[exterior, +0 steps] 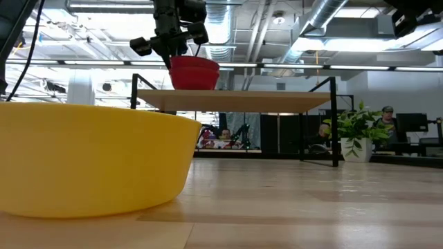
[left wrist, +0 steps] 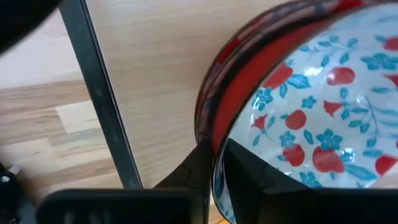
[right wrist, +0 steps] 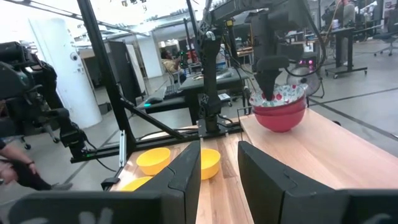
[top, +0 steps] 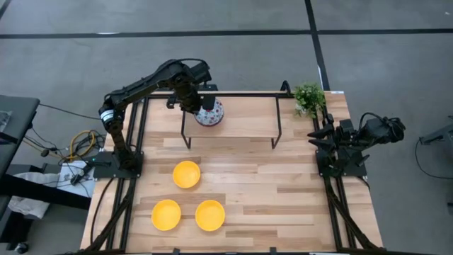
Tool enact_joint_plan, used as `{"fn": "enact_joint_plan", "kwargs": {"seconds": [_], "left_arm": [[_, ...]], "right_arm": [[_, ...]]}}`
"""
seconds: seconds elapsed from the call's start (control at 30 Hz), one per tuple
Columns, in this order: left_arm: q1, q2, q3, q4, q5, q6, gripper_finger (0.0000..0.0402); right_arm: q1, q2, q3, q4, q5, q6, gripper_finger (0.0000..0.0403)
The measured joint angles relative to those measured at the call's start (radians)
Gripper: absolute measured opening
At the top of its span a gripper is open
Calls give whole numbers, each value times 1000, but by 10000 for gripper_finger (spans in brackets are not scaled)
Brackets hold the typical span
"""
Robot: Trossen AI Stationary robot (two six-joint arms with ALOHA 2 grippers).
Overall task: Pick & Place Mini bowls
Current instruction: Stack the white patterned bowl on the white patterned bowl on the shelf
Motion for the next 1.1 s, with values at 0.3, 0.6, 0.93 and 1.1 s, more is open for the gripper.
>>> {"fn": "enact_joint_plan", "kwargs": {"seconds": [0.3,0.6,0.93,1.1], "left_arm": [[1,-27,-2,19,-2,0,71],[14,-89,-2,36,-9,-3,96],[-22,-148,-1,232,-50,72,86],[-56,-120,-37,236,-56,166,60]], "right_arm": [[0,0,0,0,-2,0,97],[0,0,0,0,-2,0,97],[0,0,0,0,0,0,97],[0,0,0,0,0,0,97]]}}
